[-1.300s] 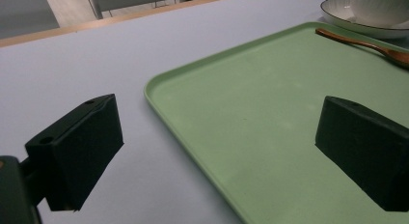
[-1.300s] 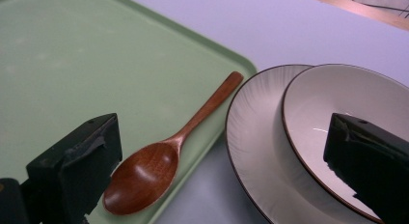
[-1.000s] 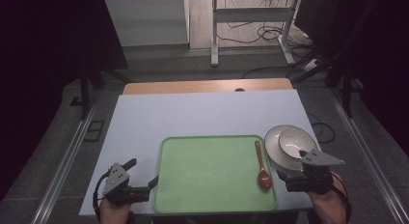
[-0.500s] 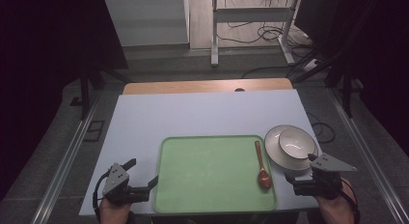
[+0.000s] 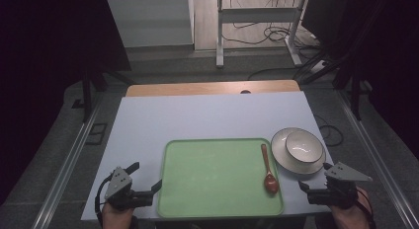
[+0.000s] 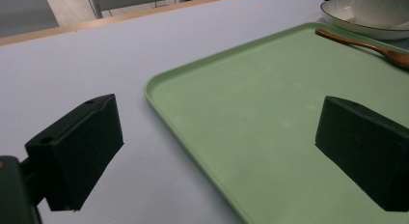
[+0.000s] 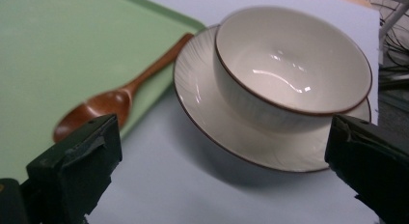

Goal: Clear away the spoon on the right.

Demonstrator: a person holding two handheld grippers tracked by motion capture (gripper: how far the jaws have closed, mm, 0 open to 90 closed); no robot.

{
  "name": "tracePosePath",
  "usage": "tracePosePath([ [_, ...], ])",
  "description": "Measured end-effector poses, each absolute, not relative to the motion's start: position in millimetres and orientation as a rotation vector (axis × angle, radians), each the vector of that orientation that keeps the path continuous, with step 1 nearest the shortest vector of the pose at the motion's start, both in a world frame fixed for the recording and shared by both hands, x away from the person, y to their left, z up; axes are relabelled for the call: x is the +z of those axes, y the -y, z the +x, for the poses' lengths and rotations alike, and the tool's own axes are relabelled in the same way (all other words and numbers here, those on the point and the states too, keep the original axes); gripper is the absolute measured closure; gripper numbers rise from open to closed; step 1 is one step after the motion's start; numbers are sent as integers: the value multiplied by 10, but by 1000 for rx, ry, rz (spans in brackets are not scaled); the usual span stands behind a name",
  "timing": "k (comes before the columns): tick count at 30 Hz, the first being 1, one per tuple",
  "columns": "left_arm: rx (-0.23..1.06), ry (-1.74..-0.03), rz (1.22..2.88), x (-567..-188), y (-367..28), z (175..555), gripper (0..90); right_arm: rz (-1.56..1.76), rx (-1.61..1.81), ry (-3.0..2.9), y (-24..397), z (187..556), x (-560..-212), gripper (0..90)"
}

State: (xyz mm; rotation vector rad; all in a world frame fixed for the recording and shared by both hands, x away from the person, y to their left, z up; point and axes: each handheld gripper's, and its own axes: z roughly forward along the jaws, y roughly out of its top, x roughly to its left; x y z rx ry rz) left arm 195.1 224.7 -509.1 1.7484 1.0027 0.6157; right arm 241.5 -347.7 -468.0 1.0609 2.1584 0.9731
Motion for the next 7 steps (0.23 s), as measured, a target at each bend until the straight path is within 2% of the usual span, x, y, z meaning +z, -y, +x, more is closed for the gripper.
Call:
tracePosePath([
  [7, 617, -1001, 1751, -5089, -2239, 1954, 26, 1098, 924, -2171, 3512, 2454, -4765, 0],
])
